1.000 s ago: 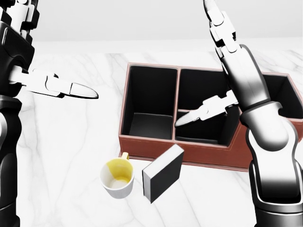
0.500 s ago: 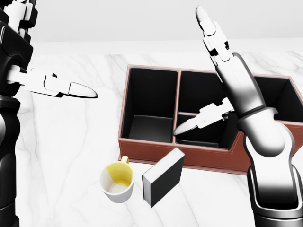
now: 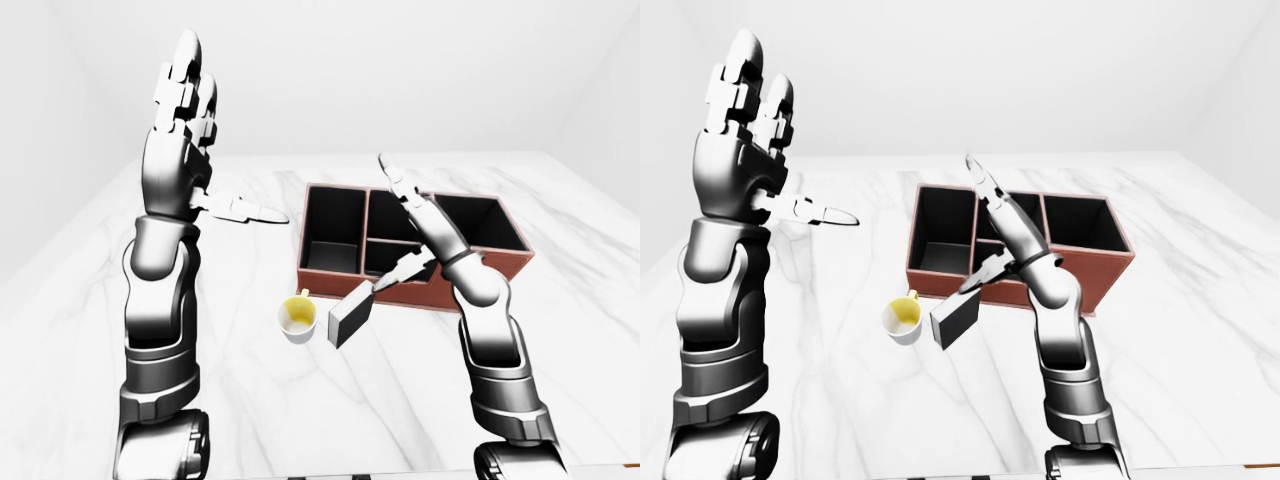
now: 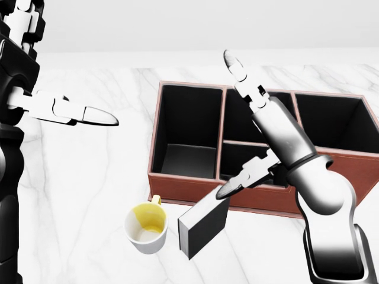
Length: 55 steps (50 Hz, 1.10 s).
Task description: Pick up the book and place it in the caddy.
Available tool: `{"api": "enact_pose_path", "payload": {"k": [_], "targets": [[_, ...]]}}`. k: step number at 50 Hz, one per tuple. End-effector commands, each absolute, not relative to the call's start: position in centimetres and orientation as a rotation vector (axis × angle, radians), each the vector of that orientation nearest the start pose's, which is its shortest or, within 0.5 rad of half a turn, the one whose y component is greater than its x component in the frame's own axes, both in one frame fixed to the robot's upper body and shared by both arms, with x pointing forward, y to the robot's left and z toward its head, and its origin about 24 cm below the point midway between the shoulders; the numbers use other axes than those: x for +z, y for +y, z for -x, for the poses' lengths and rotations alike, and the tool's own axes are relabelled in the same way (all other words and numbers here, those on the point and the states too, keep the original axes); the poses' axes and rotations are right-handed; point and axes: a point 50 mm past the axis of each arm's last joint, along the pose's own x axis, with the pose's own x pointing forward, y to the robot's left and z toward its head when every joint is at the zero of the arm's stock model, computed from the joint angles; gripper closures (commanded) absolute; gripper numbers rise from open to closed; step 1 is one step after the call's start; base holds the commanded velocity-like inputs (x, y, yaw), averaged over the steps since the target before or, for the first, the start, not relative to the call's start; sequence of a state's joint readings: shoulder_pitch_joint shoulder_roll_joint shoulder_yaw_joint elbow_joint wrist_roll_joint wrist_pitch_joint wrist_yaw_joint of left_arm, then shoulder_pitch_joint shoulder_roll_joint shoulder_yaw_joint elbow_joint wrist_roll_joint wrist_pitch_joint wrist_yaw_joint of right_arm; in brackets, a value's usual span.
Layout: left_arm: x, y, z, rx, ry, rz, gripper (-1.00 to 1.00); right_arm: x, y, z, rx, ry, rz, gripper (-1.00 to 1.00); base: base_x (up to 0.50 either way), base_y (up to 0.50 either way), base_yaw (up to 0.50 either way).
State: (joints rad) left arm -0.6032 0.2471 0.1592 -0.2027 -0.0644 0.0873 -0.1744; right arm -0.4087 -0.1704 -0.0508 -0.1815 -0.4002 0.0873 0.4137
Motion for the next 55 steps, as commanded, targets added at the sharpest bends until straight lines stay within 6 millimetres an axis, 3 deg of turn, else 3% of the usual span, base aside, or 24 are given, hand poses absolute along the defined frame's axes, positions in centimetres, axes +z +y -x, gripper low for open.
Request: {"api": "enact_pose_path", "payload": {"k": [1,18,31,43,51,55], "targets": [[25.1,17.2,-30.4,-0.139,-0.689,-0.192,-1.0,16.6,-13.7,-30.0,0.333,-0.316,0.74,-1.0,0.0,0.0,0.0],[24.3,17.8,-30.7,-0.127,-0.65,-0.18,-1.0,14.2,-12.6,-30.8,0.283,-0.334,0.984,-1.0,0.0,0.0,0.0],[23.8,18.1,-31.1,-0.119,-0.621,-0.177,-1.0,11.4,-11.4,-30.6,0.341,-0.246,1.022,-1.0,0.0,0.0,0.0],[23.5,18.3,-31.3,-0.112,-0.606,-0.171,-1.0,7.8,-11.8,-30.3,0.335,-0.134,1.112,-1.0,0.0,0.0,0.0],[23.6,18.3,-31.1,-0.11,-0.614,-0.171,-1.0,7.5,-11.5,-29.6,0.333,-0.138,1.146,-1.0,0.0,0.0,0.0],[23.5,18.3,-31.1,-0.111,-0.612,-0.173,-1.0,6.8,-11.5,-29.2,0.329,-0.125,1.162,-0.8,0.0,0.0,0.0]]}}
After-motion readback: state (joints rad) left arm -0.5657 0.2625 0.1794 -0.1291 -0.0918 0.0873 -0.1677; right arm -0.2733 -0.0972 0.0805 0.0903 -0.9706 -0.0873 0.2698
